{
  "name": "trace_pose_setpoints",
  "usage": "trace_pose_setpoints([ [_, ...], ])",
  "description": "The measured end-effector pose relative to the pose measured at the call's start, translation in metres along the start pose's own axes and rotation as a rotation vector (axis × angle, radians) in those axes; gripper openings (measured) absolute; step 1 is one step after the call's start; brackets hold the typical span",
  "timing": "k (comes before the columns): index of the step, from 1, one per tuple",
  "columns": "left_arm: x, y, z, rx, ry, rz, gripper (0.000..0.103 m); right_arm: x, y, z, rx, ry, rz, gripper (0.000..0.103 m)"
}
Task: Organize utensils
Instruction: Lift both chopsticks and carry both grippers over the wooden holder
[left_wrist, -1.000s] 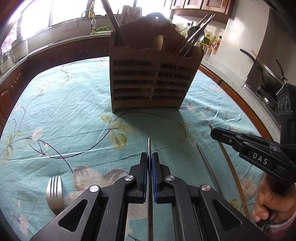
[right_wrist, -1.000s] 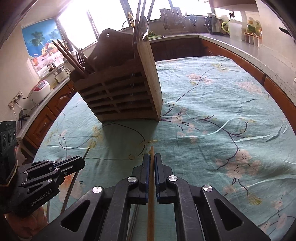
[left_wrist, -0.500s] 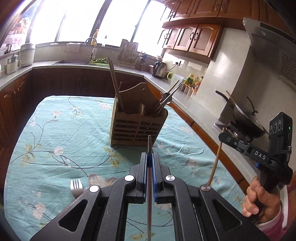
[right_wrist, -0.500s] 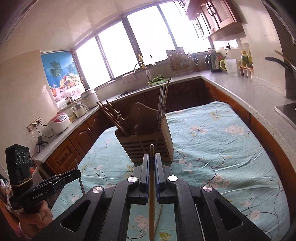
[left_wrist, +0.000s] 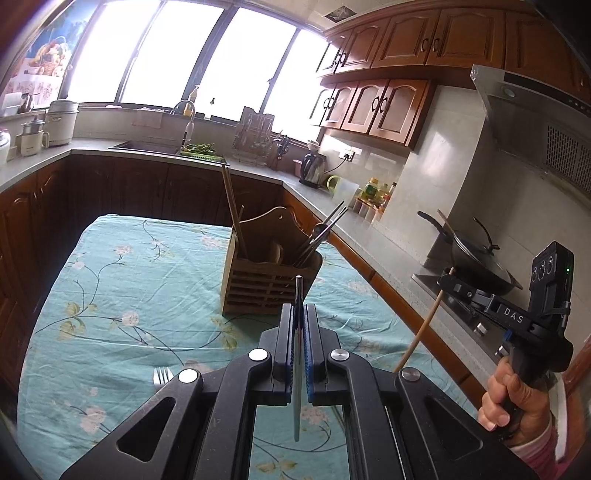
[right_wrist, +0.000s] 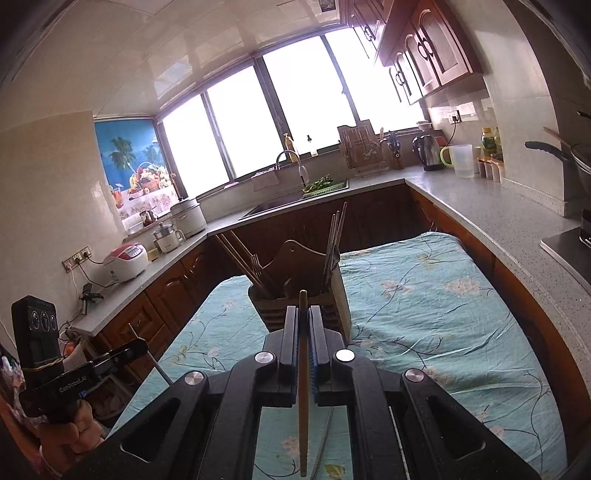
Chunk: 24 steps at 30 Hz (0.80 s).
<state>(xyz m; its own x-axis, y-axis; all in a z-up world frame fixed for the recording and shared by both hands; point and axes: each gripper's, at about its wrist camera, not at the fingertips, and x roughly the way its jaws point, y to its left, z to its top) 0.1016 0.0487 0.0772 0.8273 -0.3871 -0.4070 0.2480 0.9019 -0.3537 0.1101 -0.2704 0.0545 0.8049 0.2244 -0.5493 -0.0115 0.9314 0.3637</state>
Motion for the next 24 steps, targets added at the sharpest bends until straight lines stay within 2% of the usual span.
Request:
trace_pose_setpoints([
  [16,0.006,0.010,0.016,-0.013,-0.051,0.011,0.002,0.008,0.004,0.015,-0.012,-0.036,-0.003,0.005],
  [24,0.025,0.012,0.046,0.019,-0.088,0.029,0.002,0.027,0.000,0.039,-0.010,-0.074,-0.012,0.005],
])
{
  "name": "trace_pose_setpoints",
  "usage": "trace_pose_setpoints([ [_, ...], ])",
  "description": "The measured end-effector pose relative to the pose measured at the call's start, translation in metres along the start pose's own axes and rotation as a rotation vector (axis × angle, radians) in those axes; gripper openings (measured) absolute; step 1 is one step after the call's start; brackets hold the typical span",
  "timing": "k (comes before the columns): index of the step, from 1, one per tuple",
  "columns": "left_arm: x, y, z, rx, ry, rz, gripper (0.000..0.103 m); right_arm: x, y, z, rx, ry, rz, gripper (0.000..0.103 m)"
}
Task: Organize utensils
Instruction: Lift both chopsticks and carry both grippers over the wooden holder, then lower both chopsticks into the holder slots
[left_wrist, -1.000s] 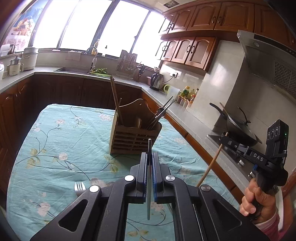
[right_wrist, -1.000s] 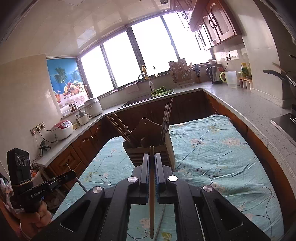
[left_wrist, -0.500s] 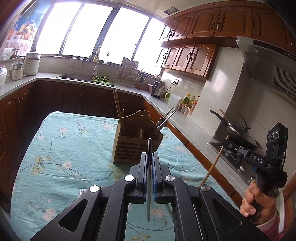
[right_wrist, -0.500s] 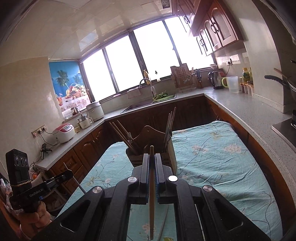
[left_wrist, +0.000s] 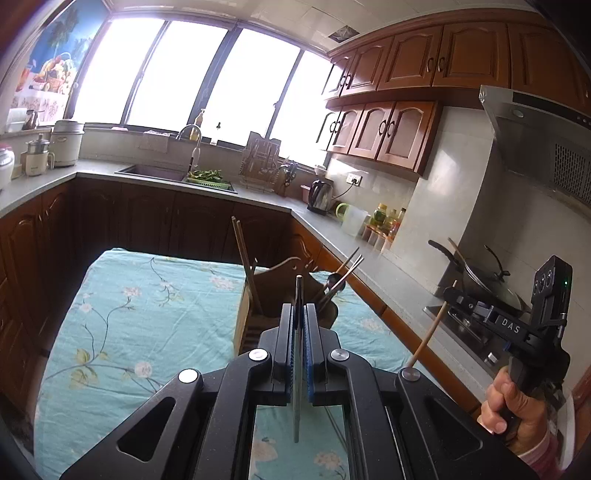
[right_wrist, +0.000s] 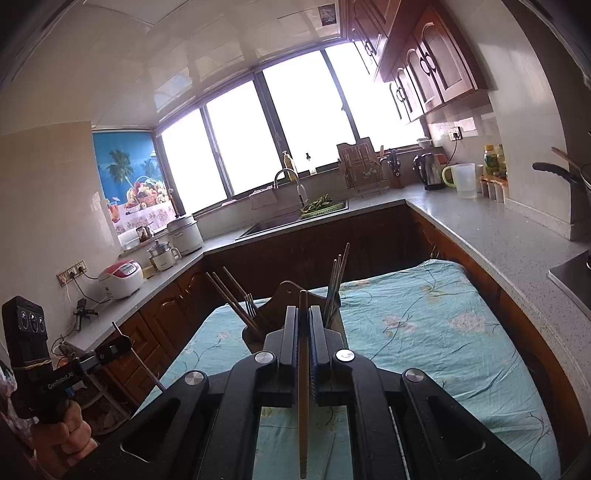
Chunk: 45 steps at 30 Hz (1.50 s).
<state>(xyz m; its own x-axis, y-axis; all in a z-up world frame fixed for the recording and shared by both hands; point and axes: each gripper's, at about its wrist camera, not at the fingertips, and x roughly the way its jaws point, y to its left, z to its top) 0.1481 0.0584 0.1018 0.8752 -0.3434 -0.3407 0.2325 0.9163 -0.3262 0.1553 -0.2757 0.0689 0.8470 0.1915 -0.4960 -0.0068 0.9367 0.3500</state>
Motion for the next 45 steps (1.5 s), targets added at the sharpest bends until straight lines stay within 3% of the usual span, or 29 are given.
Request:
trace_pose_setpoints([
  [13,0.061,0.007,0.064,0.044,-0.136,0.029,0.002,0.046,0.004,0.068,-0.003,-0.146,-0.016,0.005],
  [20,0.107,0.011,0.070,0.037,-0.178,0.062,0.002,0.078,0.000,0.087,0.006,-0.204,-0.020,0.005],
  [35,0.196,0.018,0.013,0.000,-0.106,0.091,0.002,0.122,-0.019,0.033,0.020,-0.181,-0.048,0.005],
  [40,0.210,0.026,0.006,-0.021,-0.054,0.093,0.003,0.135,-0.028,0.018,0.043,-0.106,-0.055,0.005],
  [45,0.211,0.032,0.012,-0.030,-0.048,0.093,0.003,0.134,-0.030,0.015,0.035,-0.086,-0.061,0.005],
])
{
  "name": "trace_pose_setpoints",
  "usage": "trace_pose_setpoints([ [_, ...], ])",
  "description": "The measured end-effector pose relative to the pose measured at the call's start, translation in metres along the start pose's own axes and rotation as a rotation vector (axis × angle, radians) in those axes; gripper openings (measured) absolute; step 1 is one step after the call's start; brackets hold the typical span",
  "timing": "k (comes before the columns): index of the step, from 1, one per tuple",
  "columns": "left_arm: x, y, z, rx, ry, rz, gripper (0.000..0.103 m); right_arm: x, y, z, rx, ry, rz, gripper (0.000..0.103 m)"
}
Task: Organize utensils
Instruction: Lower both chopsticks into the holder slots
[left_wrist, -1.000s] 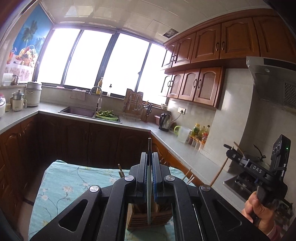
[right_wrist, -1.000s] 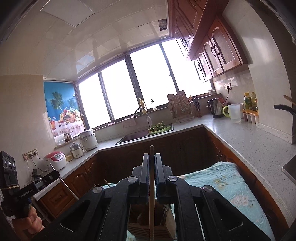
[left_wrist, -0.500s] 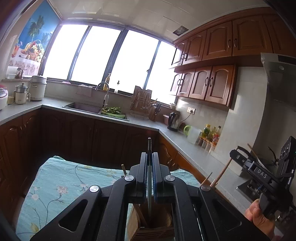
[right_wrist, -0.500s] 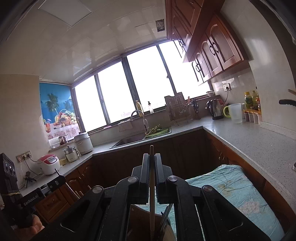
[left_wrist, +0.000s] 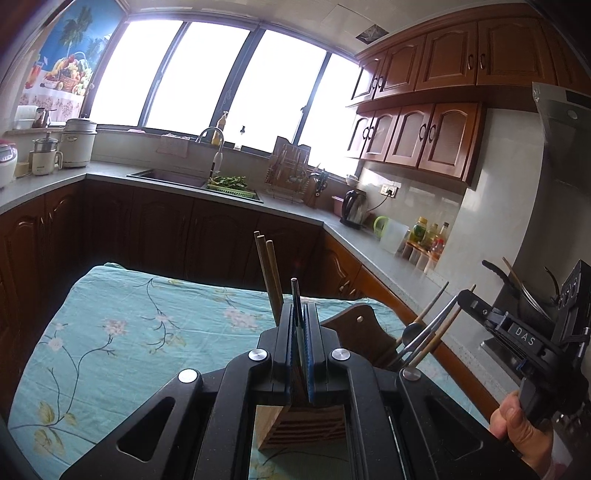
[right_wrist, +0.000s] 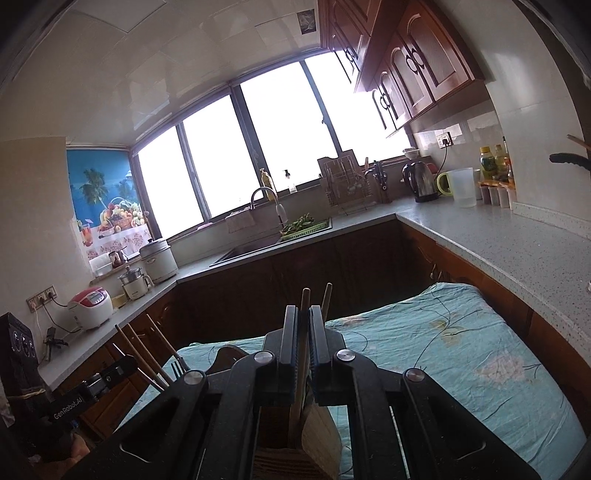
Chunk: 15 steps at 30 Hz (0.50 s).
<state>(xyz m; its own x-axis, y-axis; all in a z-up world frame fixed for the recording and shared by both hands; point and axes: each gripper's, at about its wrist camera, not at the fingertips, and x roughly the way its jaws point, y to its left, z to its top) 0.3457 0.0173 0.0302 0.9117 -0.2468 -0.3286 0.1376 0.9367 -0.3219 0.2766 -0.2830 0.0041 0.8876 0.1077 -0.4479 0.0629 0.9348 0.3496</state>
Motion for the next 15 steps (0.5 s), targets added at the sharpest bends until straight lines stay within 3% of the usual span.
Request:
trace_pose_setpoints([
  [15,-0.015,0.013,-0.007,0.000,0.019,-0.009,0.003,0.006,0.000,0.004,-0.015,0.034,-0.011,0.006],
])
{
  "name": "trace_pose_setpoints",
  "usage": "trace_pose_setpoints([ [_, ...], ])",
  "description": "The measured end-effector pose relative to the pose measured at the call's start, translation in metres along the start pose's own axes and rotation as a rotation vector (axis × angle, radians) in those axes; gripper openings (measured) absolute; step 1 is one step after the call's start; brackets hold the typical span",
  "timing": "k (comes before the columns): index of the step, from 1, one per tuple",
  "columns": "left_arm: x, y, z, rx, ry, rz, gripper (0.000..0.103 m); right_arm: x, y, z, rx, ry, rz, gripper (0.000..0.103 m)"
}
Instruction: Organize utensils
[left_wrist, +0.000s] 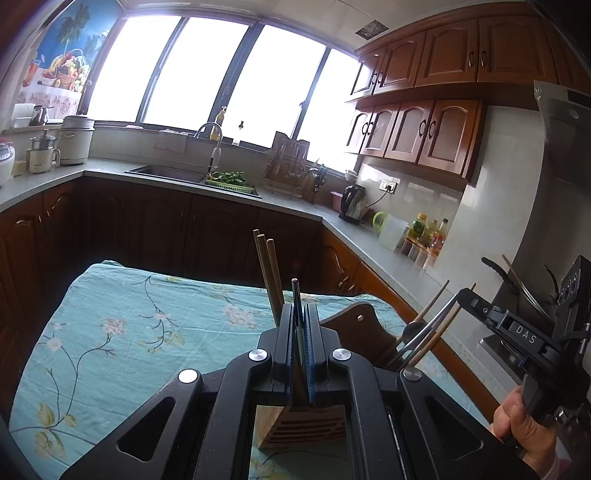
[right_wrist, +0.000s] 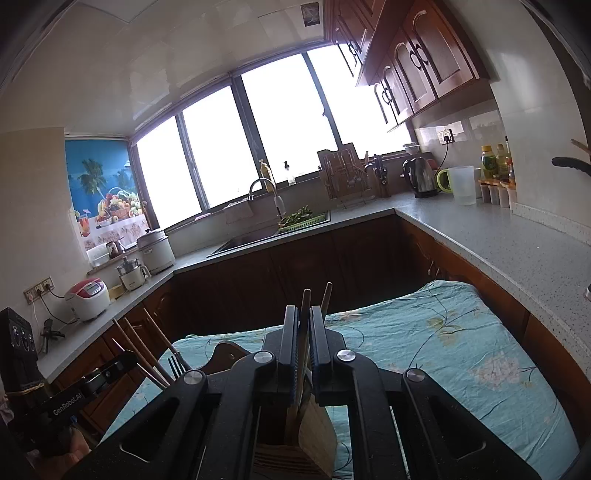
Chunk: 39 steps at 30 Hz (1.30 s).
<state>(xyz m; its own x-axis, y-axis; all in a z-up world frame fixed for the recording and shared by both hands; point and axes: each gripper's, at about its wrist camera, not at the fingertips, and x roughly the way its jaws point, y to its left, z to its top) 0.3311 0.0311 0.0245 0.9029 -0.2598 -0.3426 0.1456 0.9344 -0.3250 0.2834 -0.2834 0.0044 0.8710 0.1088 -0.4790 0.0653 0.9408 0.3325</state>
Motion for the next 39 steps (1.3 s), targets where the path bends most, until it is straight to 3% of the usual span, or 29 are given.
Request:
trace_pose_setpoints([
  [3,-0.001,0.002,0.001,-0.012,0.010,-0.008,0.003,0.001,0.000,0.001,0.003,0.011,0.005,0.011],
  [10,-0.003,0.000,0.008,-0.016,0.021,0.008,0.006,-0.001,0.000,-0.001,0.001,0.016,0.007,0.011],
  [14,-0.012,0.001,0.011,-0.028,0.019,0.021,0.022,-0.007,-0.002,0.001,0.012,0.003,0.002,0.018],
  [17,-0.024,0.000,0.008,-0.036,0.001,0.030,0.028,-0.016,-0.007,0.002,0.037,-0.015,-0.004,0.048],
  [18,-0.028,0.000,0.007,-0.042,-0.001,0.031,0.033,-0.020,-0.008,0.001,0.043,-0.023,-0.002,0.051],
  [20,-0.038,0.001,0.001,-0.050,-0.011,0.047,0.048,-0.027,-0.009,0.000,0.047,-0.035,0.001,0.059],
  [22,-0.048,0.000,-0.006,-0.050,-0.017,0.073,0.068,-0.034,-0.009,-0.004,0.047,-0.055,-0.007,0.089],
  [24,-0.058,-0.003,-0.013,-0.046,-0.021,0.090,0.076,-0.041,-0.007,-0.010,0.026,-0.072,-0.029,0.102],
  [39,-0.132,-0.023,-0.050,-0.023,-0.020,0.124,0.091,-0.086,0.015,-0.044,-0.018,-0.023,0.028,0.102],
])
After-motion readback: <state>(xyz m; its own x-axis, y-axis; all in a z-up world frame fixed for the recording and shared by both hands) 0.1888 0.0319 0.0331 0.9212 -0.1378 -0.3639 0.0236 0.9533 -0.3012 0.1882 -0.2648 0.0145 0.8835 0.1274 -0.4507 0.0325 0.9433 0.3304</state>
